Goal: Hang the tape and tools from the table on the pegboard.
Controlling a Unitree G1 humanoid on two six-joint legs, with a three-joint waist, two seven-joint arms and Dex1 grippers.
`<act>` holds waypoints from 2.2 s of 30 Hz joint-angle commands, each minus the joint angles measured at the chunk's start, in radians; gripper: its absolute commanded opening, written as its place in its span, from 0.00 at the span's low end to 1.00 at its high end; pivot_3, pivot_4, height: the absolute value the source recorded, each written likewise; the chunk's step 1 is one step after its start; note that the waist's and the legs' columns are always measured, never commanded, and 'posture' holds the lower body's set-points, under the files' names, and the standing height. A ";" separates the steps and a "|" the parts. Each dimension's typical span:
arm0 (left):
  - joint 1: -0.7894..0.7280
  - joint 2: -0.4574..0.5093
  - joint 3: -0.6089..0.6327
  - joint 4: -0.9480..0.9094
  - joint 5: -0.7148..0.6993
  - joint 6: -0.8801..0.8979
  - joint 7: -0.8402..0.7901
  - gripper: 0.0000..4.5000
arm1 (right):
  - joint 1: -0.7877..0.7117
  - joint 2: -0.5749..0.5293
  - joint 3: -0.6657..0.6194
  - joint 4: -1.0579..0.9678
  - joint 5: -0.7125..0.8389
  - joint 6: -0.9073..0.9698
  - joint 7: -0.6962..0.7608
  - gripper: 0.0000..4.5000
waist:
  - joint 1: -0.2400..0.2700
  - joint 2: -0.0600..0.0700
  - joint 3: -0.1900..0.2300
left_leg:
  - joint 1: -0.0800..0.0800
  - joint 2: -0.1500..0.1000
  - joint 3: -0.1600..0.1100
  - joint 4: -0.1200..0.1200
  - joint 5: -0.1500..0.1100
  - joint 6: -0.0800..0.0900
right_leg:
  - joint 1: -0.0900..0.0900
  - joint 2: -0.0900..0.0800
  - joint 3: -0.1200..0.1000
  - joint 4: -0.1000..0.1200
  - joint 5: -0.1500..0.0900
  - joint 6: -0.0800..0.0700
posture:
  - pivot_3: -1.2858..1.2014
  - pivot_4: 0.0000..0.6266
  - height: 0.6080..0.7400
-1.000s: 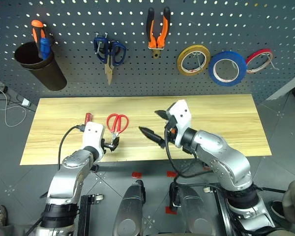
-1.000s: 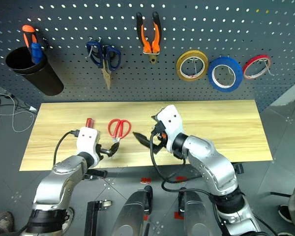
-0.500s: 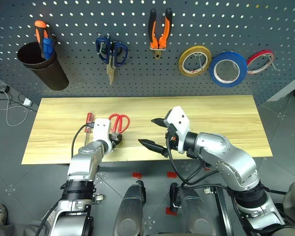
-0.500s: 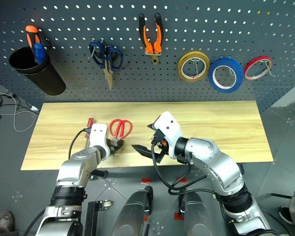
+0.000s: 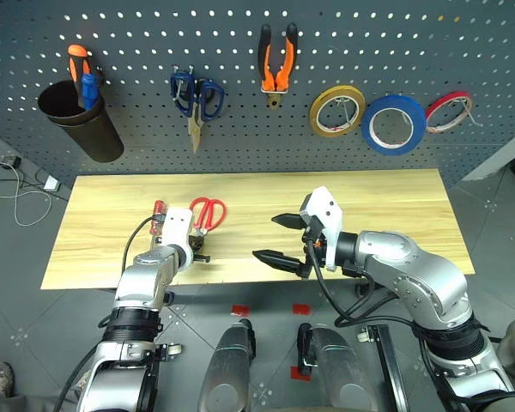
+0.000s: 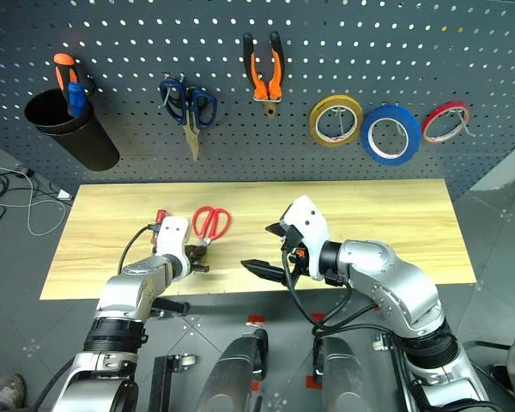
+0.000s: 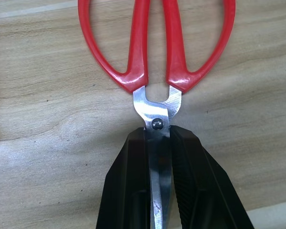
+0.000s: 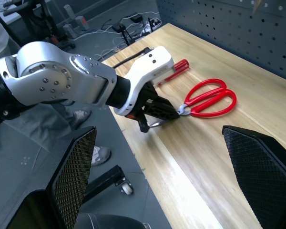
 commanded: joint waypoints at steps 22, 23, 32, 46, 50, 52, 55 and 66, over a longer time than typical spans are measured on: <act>0.340 0.015 0.053 -0.709 0.199 -0.636 0.122 0.07 | 0.024 -0.006 -0.111 -0.224 -0.082 -0.306 -0.104 1.00 | 0.002 -0.004 -0.003 | -0.002 0.000 0.000 0.002 -0.001 0.001 | 0.000 0.000 -0.001 -0.001 0.000 0.000 | 0.52 0.48 1.00; 0.326 0.016 0.052 -0.708 0.199 -0.637 0.119 0.07 | 0.023 -0.004 -0.111 -0.224 -0.086 -0.305 -0.111 1.00 | 0.001 -0.004 -0.003 | -0.002 0.000 0.000 0.002 -0.001 0.001 | 0.000 0.000 0.000 -0.001 0.000 0.000 | 0.52 0.48 1.00; 0.120 0.021 0.034 -0.548 0.224 -0.643 0.123 0.07 | -0.021 0.028 -0.116 -0.209 -0.084 -0.266 -0.180 1.00 | -0.007 -0.004 -0.003 | -0.002 0.000 0.000 0.002 -0.001 0.001 | -0.001 0.001 -0.001 0.000 0.003 -0.004 | 0.51 0.49 1.00; 0.109 0.007 0.023 -0.476 0.252 -0.662 0.142 0.07 | -0.034 0.030 -0.135 -0.162 -0.077 -0.290 -0.168 1.00 | -0.022 -0.004 -0.003 | -0.002 0.001 0.000 0.002 -0.001 0.001 | -0.001 0.001 -0.001 0.000 0.003 -0.005 | 0.50 0.48 1.00; 0.069 -0.013 0.025 -0.390 0.259 -0.628 0.170 0.07 | -0.033 0.034 -0.126 -0.160 -0.084 -0.302 -0.169 1.00 | -0.022 -0.005 -0.003 | -0.002 0.000 0.000 0.003 -0.001 0.001 | 0.000 0.001 -0.001 0.001 0.003 -0.005 | 0.50 0.47 1.00; 0.034 -0.025 0.029 -0.341 0.242 -0.628 0.176 0.15 | -0.036 0.037 -0.121 -0.156 -0.088 -0.303 -0.173 1.00 | -0.022 -0.005 -0.003 | -0.002 0.000 0.000 0.003 -0.001 0.001 | 0.000 0.001 -0.001 0.001 0.003 -0.004 | 0.50 0.47 1.00; -0.008 -0.039 0.032 -0.274 0.228 -0.623 0.183 0.35 | -0.037 0.040 -0.108 -0.145 -0.083 -0.244 -0.192 1.00 | -0.023 -0.005 -0.003 | -0.002 0.000 -0.001 0.003 -0.001 0.001 | 0.000 0.001 -0.001 0.001 0.003 -0.005 | 0.50 0.48 1.00; 0.157 -0.038 0.164 -0.284 -0.003 -0.275 0.076 0.61 | -0.024 0.100 -0.051 -0.183 -0.040 0.139 -0.328 1.00 | -0.048 -0.006 -0.003 | -0.002 0.001 0.000 0.003 0.001 -0.002 | -0.001 0.001 -0.001 0.002 0.003 -0.005 | 0.49 0.54 1.00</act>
